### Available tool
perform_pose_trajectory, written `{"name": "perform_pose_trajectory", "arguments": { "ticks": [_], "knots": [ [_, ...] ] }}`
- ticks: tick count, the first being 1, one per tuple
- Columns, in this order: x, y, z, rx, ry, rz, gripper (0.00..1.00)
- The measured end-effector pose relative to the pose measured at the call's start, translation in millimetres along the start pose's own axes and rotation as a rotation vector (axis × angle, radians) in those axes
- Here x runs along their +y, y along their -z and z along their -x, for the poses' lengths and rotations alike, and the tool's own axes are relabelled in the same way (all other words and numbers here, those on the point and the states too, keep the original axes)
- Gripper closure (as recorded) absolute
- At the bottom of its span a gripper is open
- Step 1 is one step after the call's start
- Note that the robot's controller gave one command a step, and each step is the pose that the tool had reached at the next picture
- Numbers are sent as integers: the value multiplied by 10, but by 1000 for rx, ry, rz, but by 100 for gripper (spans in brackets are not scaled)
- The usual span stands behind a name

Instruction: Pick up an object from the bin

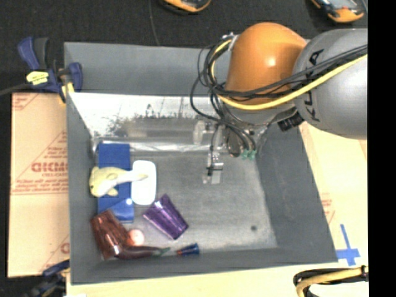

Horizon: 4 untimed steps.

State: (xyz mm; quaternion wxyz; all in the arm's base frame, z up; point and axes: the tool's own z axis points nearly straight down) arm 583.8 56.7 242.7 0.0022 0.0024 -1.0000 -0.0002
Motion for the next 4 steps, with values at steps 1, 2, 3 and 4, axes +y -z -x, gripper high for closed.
{"name": "perform_pose_trajectory", "arguments": {
  "ticks": [1,2,3,4],
  "knots": [
    [-1,44,15,-8,-1,1,0],
    [523,-797,-217,-11,-19,2,0],
    [620,-868,-652,-13,9,-1,0],
    [927,-1296,-940,-15,-246,4,0]
  ]
}}
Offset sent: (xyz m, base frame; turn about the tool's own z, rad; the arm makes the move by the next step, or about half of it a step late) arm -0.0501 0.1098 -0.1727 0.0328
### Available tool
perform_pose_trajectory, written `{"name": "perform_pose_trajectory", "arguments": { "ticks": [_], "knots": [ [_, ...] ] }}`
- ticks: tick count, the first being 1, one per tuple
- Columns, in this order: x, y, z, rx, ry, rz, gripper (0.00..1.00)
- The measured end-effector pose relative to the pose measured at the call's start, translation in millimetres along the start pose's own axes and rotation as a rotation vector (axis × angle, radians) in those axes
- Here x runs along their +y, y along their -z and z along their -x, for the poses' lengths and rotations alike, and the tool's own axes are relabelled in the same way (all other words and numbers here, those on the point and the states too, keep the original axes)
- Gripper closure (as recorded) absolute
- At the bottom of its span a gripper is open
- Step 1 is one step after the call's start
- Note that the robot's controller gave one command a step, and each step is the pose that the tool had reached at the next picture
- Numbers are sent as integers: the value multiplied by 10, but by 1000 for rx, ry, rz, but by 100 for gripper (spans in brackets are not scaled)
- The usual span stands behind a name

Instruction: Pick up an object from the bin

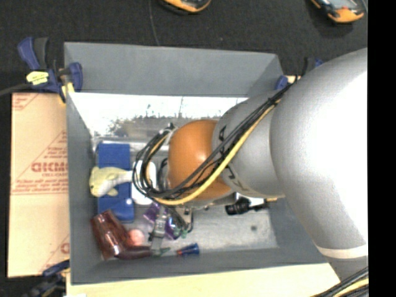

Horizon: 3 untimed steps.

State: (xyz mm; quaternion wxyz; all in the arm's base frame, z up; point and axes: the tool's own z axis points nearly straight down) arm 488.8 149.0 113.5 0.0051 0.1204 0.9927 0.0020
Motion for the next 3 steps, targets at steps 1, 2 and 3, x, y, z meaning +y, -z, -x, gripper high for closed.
{"name": "perform_pose_trajectory", "arguments": {
  "ticks": [1,2,3],
  "knots": [
    [-288,-425,46,-21,-56,3,0],
    [-193,-401,-82,-15,-193,13,100],
    [-194,-401,-82,-15,-193,13,100]
  ]
}}
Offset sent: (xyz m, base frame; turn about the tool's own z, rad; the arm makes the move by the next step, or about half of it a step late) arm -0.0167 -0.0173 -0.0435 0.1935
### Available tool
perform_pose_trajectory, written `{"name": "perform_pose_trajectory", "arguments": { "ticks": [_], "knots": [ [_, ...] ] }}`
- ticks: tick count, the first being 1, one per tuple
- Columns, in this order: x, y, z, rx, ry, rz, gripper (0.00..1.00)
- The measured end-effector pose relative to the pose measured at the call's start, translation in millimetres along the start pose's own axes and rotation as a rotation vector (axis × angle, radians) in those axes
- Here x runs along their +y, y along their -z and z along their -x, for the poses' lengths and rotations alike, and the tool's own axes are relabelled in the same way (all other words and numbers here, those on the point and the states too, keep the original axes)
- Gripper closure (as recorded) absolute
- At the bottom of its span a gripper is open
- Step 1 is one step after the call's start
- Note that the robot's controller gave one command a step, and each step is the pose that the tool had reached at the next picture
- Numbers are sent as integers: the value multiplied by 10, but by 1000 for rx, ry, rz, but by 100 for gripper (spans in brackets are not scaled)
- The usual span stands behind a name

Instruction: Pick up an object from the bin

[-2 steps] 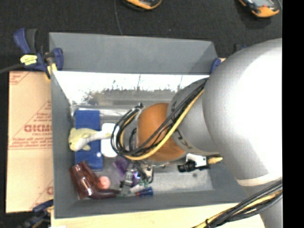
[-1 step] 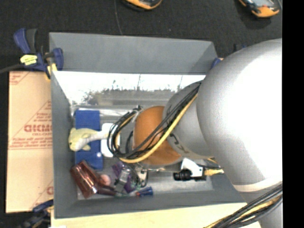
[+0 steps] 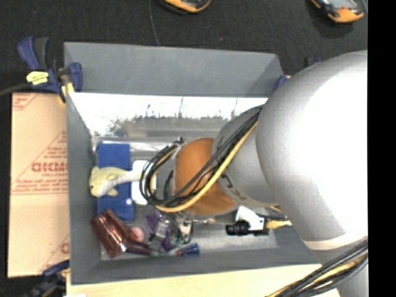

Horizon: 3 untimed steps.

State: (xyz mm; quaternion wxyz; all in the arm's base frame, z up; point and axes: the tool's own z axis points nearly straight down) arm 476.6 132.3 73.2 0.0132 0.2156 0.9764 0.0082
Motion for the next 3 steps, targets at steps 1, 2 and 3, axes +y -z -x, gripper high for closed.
{"name": "perform_pose_trajectory", "arguments": {
  "ticks": [1,2,3],
  "knots": [
    [-15,234,-11,7,1,-5,100],
    [-6,403,-1,4,3,-3,100],
    [-13,608,-4,9,5,-7,100]
  ]
}}
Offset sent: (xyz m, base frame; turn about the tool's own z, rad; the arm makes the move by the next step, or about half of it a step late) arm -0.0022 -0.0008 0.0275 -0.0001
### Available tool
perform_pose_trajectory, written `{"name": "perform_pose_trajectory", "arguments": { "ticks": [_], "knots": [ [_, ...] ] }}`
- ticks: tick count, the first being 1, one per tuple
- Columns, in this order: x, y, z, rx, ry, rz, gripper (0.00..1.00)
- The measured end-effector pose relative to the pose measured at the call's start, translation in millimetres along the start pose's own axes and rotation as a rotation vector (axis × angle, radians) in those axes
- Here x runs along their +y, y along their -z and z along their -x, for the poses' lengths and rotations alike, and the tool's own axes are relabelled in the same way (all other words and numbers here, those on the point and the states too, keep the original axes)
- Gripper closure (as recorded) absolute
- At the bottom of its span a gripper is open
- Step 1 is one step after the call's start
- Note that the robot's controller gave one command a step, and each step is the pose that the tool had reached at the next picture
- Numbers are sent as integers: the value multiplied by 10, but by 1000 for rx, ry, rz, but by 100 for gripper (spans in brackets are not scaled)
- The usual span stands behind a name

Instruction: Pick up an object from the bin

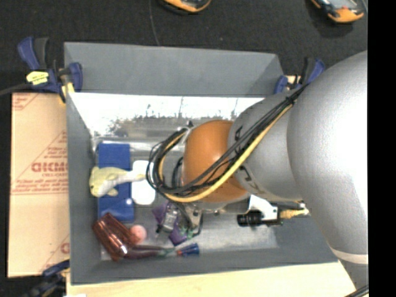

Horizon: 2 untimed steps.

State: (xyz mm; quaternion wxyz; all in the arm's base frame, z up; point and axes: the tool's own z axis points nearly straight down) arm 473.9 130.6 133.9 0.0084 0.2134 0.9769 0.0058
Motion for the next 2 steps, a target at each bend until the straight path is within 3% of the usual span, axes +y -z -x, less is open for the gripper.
{"name": "perform_pose_trajectory", "arguments": {
  "ticks": [2],
  "knots": [
    [6,682,14,1,7,-1,100]
  ]
}}
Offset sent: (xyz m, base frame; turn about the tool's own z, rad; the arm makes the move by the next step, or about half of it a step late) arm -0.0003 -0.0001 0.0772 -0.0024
